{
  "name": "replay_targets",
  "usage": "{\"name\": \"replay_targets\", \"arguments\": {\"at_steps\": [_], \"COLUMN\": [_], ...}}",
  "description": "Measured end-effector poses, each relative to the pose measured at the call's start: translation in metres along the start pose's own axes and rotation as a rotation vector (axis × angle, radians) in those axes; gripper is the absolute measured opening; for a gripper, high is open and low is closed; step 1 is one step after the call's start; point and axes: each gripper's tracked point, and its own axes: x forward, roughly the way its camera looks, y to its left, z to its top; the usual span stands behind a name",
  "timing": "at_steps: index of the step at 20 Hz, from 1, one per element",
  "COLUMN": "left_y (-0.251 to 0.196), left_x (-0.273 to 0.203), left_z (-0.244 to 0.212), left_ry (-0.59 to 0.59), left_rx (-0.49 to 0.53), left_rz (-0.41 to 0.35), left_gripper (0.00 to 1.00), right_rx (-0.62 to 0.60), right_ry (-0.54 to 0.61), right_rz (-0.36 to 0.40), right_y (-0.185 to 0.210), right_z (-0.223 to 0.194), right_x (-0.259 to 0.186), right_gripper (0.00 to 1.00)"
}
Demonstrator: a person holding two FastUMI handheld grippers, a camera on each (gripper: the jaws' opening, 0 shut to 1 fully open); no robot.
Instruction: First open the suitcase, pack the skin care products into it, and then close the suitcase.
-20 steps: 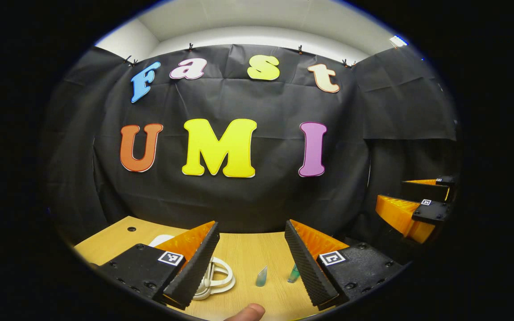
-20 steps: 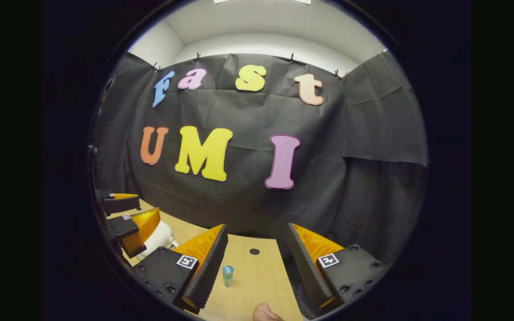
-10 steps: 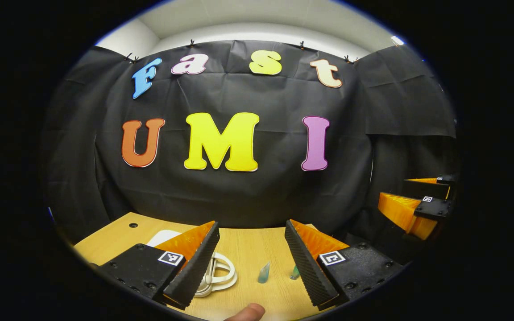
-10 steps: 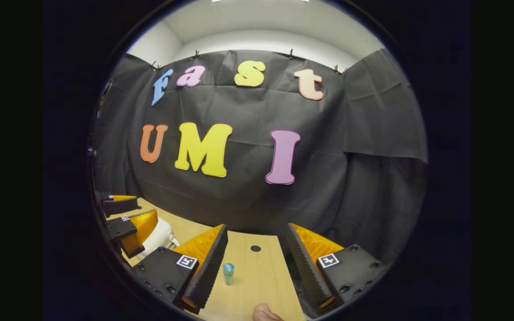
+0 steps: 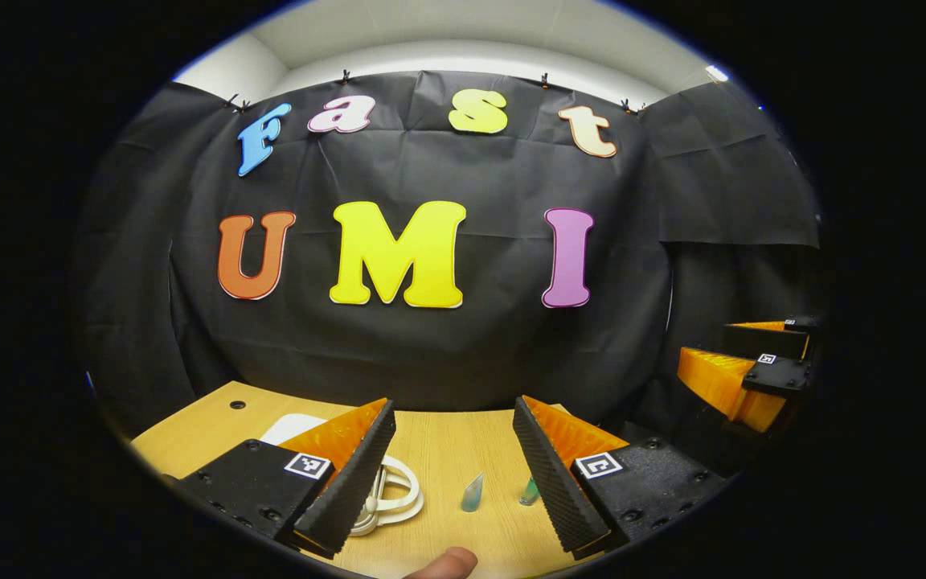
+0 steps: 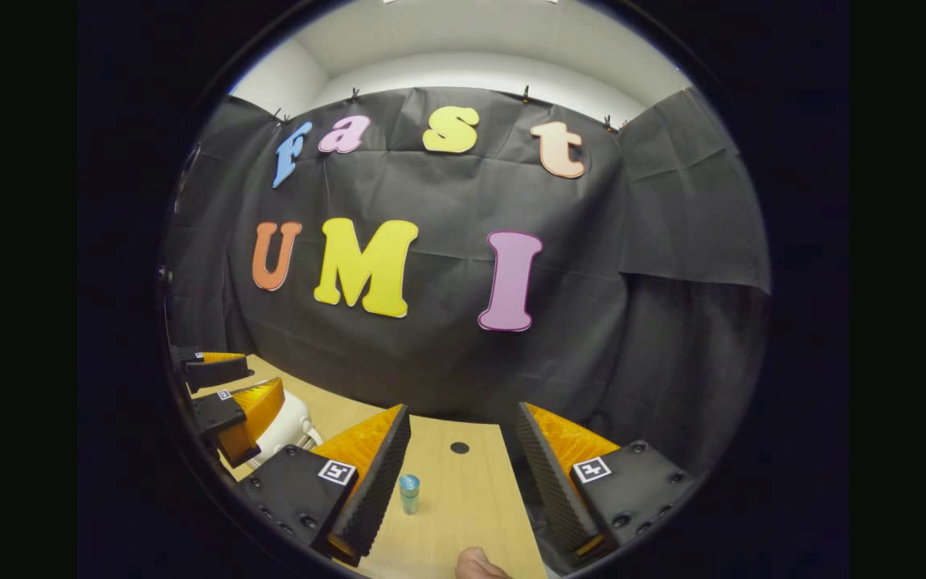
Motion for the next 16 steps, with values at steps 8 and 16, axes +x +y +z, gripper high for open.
{"name": "replay_targets", "arguments": {"at_steps": [8,16], "left_y": [0.029,0.060], "left_x": [0.011,0.061], "left_z": [-0.048,-0.153], "left_ry": [0.047,0.201], "left_rx": [0.084,0.369], "left_rz": [0.057,0.065], "left_gripper": [0.95,0.99], "right_rx": [-0.013,-0.033], "right_ry": [0.047,0.051], "right_rz": [-0.019,-0.061], "right_y": [-0.019,-0.053], "right_z": [-0.026,-0.033], "right_x": [-0.001,-0.006], "right_gripper": [0.79,0.79]}}
